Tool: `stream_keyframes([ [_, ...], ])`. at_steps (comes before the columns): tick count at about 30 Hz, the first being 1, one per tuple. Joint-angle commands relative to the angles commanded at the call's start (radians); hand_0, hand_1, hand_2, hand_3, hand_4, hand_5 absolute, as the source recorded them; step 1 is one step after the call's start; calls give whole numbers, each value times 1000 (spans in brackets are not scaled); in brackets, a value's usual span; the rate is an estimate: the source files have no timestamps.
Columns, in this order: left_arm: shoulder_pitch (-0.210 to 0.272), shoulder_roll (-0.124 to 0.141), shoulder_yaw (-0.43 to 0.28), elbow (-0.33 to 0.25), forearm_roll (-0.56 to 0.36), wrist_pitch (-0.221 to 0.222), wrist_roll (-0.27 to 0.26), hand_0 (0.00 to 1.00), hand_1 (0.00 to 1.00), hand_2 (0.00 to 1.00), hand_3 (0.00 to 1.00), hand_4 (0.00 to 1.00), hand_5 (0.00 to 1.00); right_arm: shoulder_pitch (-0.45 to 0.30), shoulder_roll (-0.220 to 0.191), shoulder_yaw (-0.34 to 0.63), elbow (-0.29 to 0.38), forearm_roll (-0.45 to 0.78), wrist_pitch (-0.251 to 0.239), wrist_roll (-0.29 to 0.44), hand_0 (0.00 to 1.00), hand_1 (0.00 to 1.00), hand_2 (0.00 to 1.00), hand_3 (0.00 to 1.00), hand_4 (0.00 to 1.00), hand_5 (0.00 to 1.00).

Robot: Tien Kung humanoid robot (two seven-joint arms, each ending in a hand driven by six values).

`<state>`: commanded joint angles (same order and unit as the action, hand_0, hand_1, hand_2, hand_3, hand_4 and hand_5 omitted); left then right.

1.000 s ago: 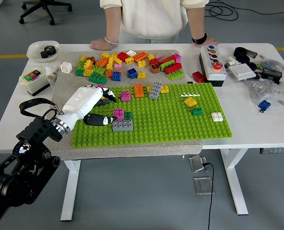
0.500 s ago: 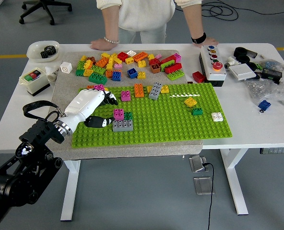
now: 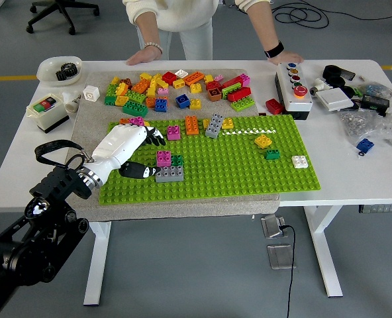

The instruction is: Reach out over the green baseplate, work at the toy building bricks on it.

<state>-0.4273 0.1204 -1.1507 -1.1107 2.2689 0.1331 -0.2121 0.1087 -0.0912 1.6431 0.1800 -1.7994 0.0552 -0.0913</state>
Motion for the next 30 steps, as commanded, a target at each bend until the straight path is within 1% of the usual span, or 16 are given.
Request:
stream_keyframes([
  [14, -8, -8, 6, 20, 0, 20, 2, 676, 579, 558, 576, 961, 99, 1, 3, -11, 0, 11, -2, 1, 745, 636, 676, 612, 855, 555],
  [20, -10, -7, 10, 13, 0, 19, -3, 677, 579, 558, 574, 966, 101, 0, 4, -7, 0, 9, -1, 0, 745, 636, 676, 613, 856, 555],
  [25, -13, -8, 12, 29, 0, 44, -12, 678, 580, 559, 570, 974, 110, -3, 5, -7, 0, 7, 1, -1, 745, 636, 676, 613, 857, 555],
  [30, -14, -13, 16, 45, 0, 59, -15, 680, 581, 558, 573, 977, 114, -1, 3, -12, 0, 3, 2, -1, 745, 636, 676, 614, 857, 557],
])
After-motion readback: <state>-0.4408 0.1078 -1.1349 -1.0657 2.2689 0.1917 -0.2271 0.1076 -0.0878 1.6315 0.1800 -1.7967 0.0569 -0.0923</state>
